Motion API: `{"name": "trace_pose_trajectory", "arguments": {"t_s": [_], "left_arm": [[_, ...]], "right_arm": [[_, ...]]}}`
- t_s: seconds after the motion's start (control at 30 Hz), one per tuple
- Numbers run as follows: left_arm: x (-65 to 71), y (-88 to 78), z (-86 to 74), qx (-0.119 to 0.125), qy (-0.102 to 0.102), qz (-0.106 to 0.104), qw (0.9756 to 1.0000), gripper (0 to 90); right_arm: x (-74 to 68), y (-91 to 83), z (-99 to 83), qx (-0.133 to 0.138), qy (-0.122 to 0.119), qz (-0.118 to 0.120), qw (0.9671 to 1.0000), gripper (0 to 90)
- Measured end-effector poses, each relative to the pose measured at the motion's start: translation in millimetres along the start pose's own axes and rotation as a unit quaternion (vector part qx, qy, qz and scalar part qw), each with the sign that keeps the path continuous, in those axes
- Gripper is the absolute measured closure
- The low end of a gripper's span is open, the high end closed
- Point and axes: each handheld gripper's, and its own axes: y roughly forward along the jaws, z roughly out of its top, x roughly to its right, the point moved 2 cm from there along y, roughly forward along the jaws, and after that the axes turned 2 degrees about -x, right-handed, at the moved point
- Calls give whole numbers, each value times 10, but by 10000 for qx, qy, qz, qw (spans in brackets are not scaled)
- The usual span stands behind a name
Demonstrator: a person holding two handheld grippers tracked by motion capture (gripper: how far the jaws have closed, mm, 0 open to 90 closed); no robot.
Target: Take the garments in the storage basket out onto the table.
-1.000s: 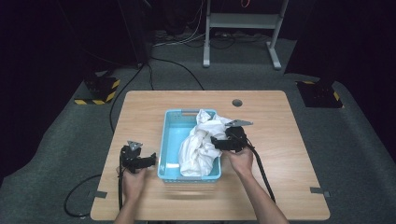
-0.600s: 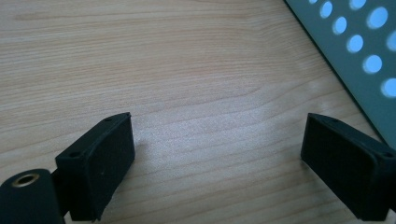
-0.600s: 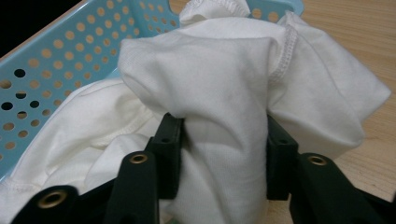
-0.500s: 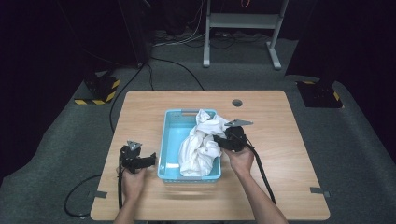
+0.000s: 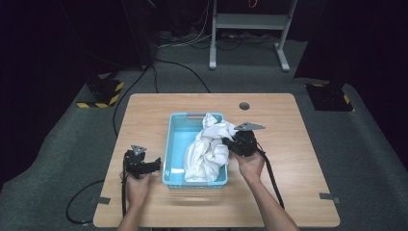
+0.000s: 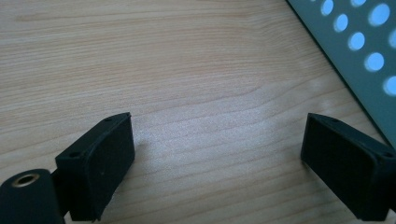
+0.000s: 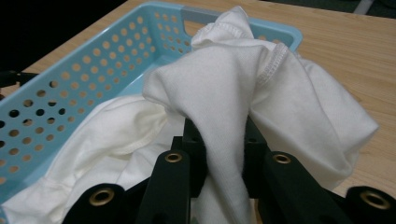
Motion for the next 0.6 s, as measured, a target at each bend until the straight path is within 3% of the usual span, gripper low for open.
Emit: {"name": "trace_pose_trajectory", "arguments": {"t_s": [0.17, 0.37, 0.6], "left_arm": [[-1, 0, 0, 5, -8, -9, 10000, 99], [2, 0, 0, -8, 13, 9, 10000, 99], [2, 0, 0, -7, 12, 4, 10000, 99]], "right_arm": [[30, -111, 43, 157, 158, 372, 9991, 780], [-72, -251, 222, 328, 28, 728, 9968, 781], [-122, -346, 352, 500, 54, 906, 9946, 782]]}}
